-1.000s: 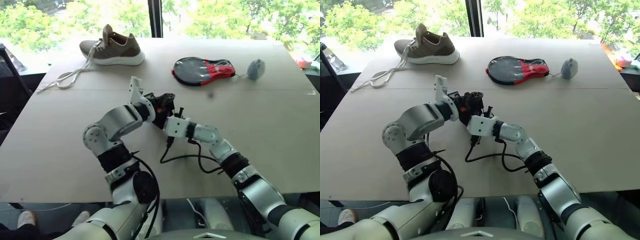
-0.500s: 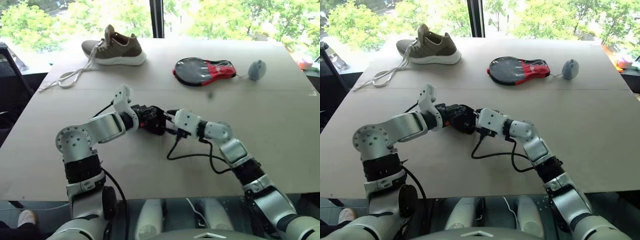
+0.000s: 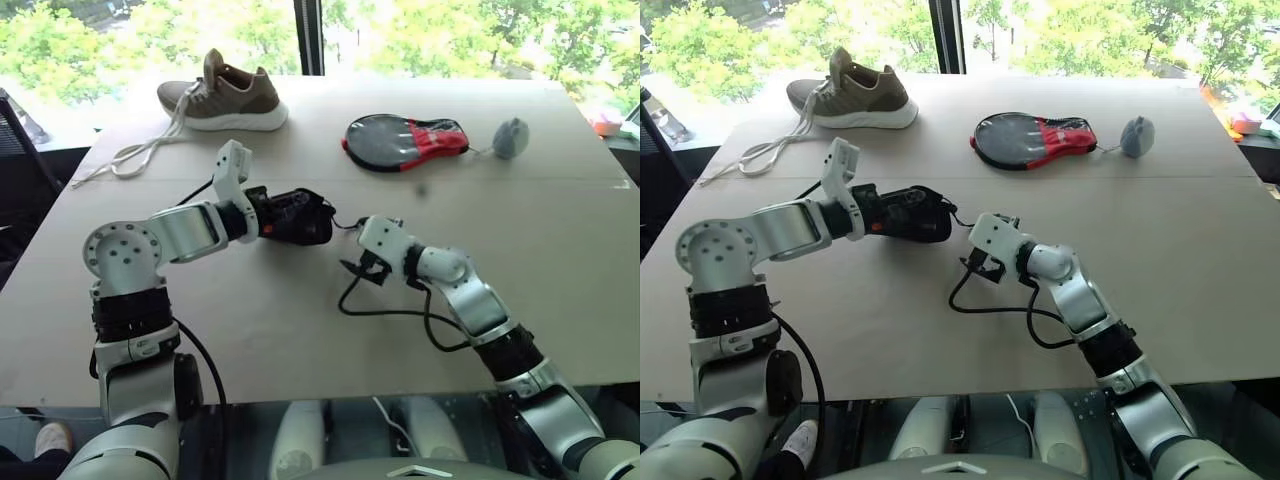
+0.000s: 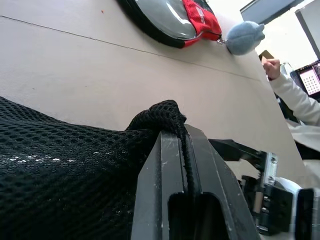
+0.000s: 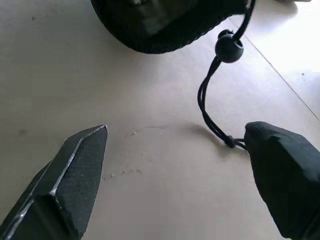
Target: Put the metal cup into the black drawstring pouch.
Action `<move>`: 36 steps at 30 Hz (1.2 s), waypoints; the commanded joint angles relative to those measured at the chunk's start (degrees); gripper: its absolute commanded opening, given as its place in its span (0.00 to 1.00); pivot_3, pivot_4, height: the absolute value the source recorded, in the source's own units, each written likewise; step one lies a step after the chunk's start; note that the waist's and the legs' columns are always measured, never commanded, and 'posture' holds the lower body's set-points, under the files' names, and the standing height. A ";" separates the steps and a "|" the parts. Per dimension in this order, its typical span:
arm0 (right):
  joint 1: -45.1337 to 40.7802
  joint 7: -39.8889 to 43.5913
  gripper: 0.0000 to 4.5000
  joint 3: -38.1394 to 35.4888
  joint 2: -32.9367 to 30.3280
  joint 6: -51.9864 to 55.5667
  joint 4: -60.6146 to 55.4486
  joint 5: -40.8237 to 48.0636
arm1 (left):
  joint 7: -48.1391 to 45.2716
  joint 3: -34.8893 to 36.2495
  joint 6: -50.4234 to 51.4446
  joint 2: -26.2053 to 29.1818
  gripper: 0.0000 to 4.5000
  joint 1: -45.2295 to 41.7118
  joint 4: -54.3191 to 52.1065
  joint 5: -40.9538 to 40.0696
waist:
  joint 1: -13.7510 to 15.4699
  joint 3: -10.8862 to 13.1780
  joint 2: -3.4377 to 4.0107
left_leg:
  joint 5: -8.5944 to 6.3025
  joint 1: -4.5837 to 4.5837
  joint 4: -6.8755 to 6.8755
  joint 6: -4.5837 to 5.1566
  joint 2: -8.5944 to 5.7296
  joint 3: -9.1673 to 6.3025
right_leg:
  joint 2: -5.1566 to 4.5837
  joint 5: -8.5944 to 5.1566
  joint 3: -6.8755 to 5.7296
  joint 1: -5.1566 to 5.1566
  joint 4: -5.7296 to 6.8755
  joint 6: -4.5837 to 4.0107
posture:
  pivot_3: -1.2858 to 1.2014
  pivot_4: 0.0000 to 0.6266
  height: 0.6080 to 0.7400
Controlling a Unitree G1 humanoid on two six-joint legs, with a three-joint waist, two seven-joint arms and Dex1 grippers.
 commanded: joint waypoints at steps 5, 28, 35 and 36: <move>-10.42 -14.36 0.99 -0.30 6.68 -11.02 20.12 -5.41 | -3.53 0.98 3.07 3.84 0.00 -0.76 -3.05 -0.53 | -0.11 0.02 -0.03 | 0.01 -0.01 -0.04 -0.03 0.03 -0.02 | 0.00 0.00 -0.02 0.00 -0.03 0.00 | 0.52 0.24 1.00; -9.17 -15.22 0.02 -5.35 -3.60 -11.22 8.87 -6.82 | -6.31 1.84 0.46 1.15 0.00 1.83 -7.27 -0.54 | 0.06 0.03 -0.02 | 0.02 -0.03 -0.26 -0.03 0.05 0.01 | -0.21 0.00 -0.05 -0.04 -0.11 0.00 | 0.52 0.24 1.00; -11.30 -9.81 0.00 -7.21 -9.56 -7.84 -2.39 -7.15 | -27.88 -9.58 -10.59 10.73 0.66 10.14 -21.09 11.05 | -0.31 0.06 0.00 | 0.02 0.01 -0.43 -0.03 0.01 0.12 | -0.19 -0.01 0.04 -0.09 -0.16 0.00 | 0.52 0.24 1.00; -11.58 -8.79 0.00 -7.40 -10.24 -7.02 -4.45 -7.08 | -31.31 -11.84 -14.13 11.85 0.66 10.43 -22.51 14.04 | -0.43 0.08 0.04 | 0.02 0.05 -0.48 -0.03 -0.04 0.15 | -0.18 -0.01 0.06 -0.10 -0.18 0.00 | 0.52 0.24 1.00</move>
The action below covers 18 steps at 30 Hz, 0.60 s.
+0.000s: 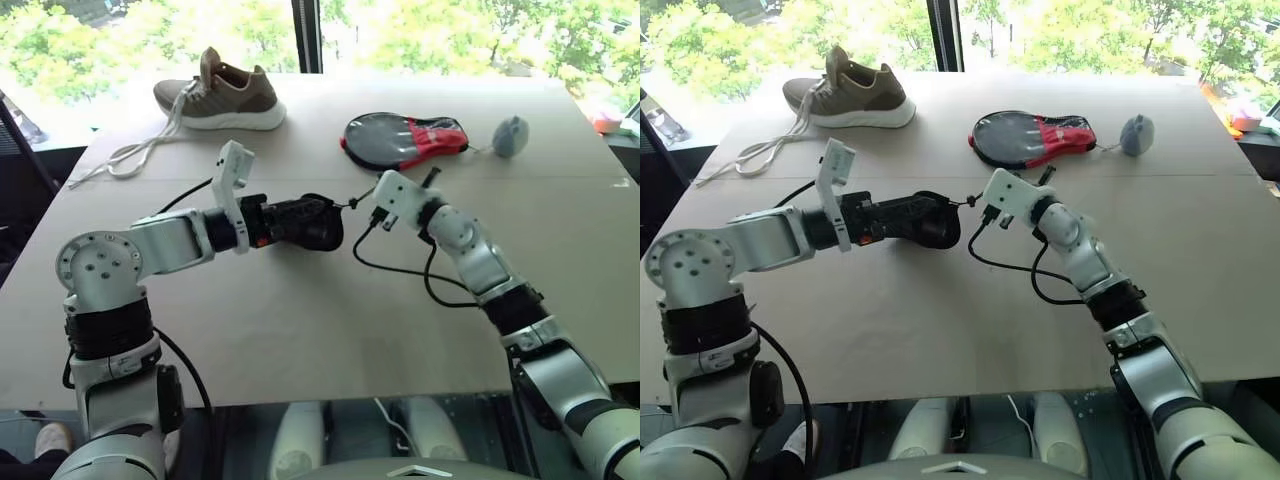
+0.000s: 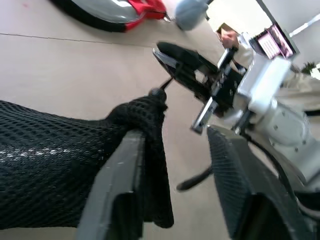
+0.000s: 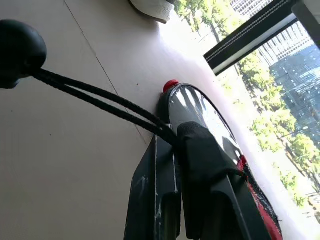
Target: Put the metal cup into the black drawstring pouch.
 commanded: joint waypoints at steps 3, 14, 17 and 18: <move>-3.01 5.10 0.00 -2.85 -2.57 4.28 -12.42 0.56 | -15.49 -10.87 -18.16 2.86 0.66 -2.03 -5.29 16.21 | 0.46 0.05 0.08 | 0.04 -0.03 -0.05 -0.06 -0.01 -0.01 | 0.04 -0.01 -0.05 -0.03 -0.05 -0.02 | 0.52 0.24 1.00; -4.20 8.76 0.00 -3.52 -2.52 15.50 -24.03 -0.03 | -18.34 -21.77 -35.29 -6.90 0.66 -9.37 3.95 37.84 | 0.82 0.05 0.08 | 0.04 -0.22 -0.01 -0.01 0.02 0.05 | 0.19 -0.01 0.05 -0.17 -0.17 0.00 | 0.52 0.24 1.00; -4.24 9.22 0.00 -3.36 -2.27 17.21 -25.32 0.31 | -18.12 -22.00 -35.68 -9.91 0.66 -10.52 5.62 39.43 | 0.83 0.05 0.08 | 0.04 -0.24 -0.02 -0.01 0.04 0.09 | 0.21 -0.01 0.09 -0.21 -0.18 0.00 | 0.52 0.24 1.00; -4.23 9.32 0.00 -3.31 -2.23 17.62 -25.62 0.40 | -18.04 -21.88 -35.69 -10.67 0.66 -10.83 6.07 39.72 | 0.85 0.05 0.08 | 0.04 -0.24 -0.02 -0.01 0.04 0.09 | 0.21 -0.01 0.09 -0.21 -0.17 0.00 | 0.52 0.24 1.00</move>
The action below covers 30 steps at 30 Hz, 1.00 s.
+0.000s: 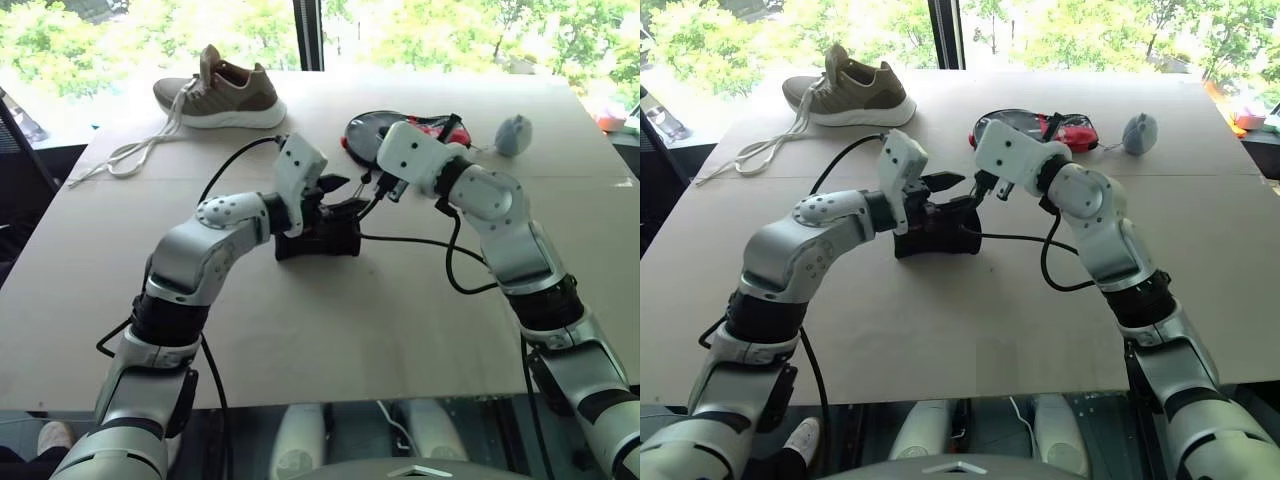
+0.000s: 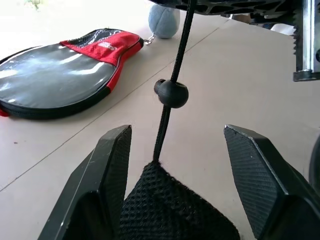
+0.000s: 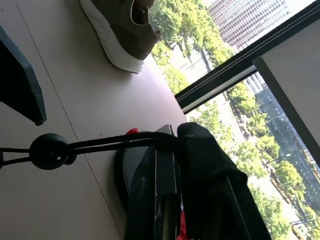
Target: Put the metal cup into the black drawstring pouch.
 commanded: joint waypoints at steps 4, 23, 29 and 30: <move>-1.39 0.76 0.00 -1.10 0.26 2.01 -4.49 0.43 | 0.70 0.00 -3.21 -4.95 0.66 -4.20 3.45 4.65 | 0.01 0.00 0.00 | 0.00 0.01 0.03 0.00 0.00 0.01 | 0.01 0.00 0.01 0.00 0.02 0.00 | 0.52 0.24 1.00; -2.51 -1.66 0.00 -10.74 -3.20 4.51 6.07 5.29 | 0.91 -0.78 3.30 -6.29 0.04 1.38 0.61 9.78 | -0.03 0.00 0.00 | 0.00 0.04 0.04 0.01 0.01 0.02 | 0.01 0.00 0.03 0.01 0.07 0.00 | 0.52 0.24 1.00; -5.08 -4.43 0.00 -15.85 -7.79 1.27 20.99 8.04 | 2.22 -1.28 7.56 -4.12 0.04 7.09 -3.70 10.95 | -0.06 0.00 0.01 | 0.01 0.05 0.04 0.01 0.03 0.05 | 0.01 0.00 0.06 0.01 0.08 0.00 | 0.52 0.24 1.00; -5.19 -4.70 0.00 -16.25 -8.18 0.93 23.14 8.74 | 2.33 -1.49 8.39 -3.70 0.04 7.81 -4.30 11.09 | -0.08 0.01 0.01 | 0.01 0.06 0.03 0.01 0.03 0.06 | 0.01 0.00 0.07 0.01 0.08 0.00 | 0.52 0.24 1.00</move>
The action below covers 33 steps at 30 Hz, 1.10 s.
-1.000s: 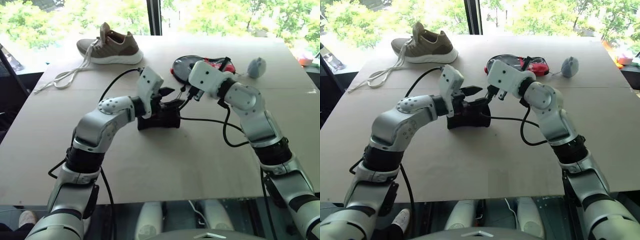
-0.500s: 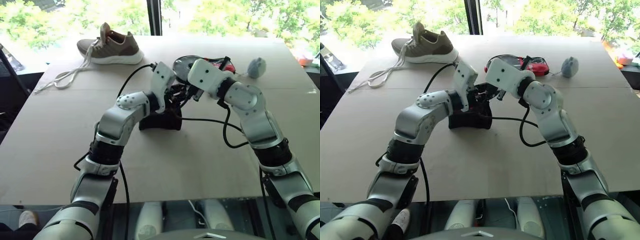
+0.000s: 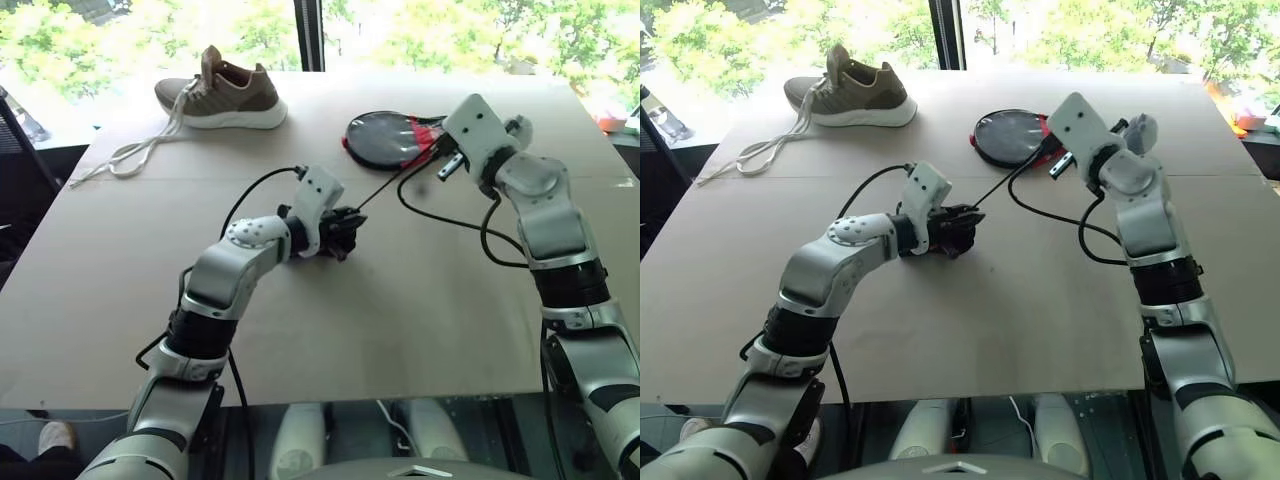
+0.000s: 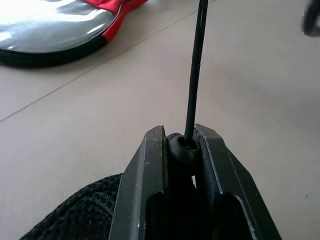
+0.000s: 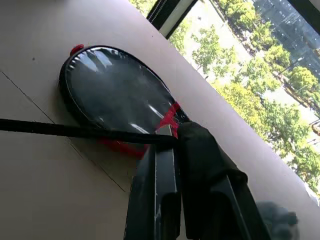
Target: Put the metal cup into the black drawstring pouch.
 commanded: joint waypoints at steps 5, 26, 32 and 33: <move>-0.76 -3.60 0.00 -3.61 -4.53 -5.59 10.99 0.72 | 0.68 -1.73 4.06 3.33 0.04 3.56 -2.80 2.04 | -0.08 0.00 0.01 | 0.00 0.04 0.00 0.00 0.01 0.06 | 0.01 0.00 0.07 -0.01 0.03 0.00 | 0.52 0.24 1.00; 40.88 16.84 0.95 -16.28 -6.40 -0.92 -31.02 29.35 | -1.48 24.54 -10.48 3.03 0.96 21.14 -20.44 -9.40 | 0.12 -0.05 0.13 | -0.01 0.15 0.04 0.00 0.30 0.05 | 0.03 0.00 0.07 0.12 0.02 0.01 | 0.52 0.24 1.00; 48.85 16.53 0.95 -19.85 -4.91 -7.56 -35.39 32.31 | -9.12 30.98 -19.26 3.38 0.96 38.09 -20.73 -12.64 | 0.01 -0.04 0.10 | -0.21 0.91 0.00 0.32 0.32 0.20 | 0.00 -0.02 0.19 0.75 0.08 -0.02 | 0.52 0.24 1.00; 50.15 16.53 0.95 -20.17 -4.64 -8.89 -36.15 32.44 | -9.54 32.32 -20.27 3.20 0.96 40.12 -20.93 -13.38 | 0.04 -0.05 0.10 | -0.22 1.01 -0.02 0.32 0.37 0.21 | 0.02 -0.03 0.19 0.83 0.04 -0.04 | 0.52 0.24 1.00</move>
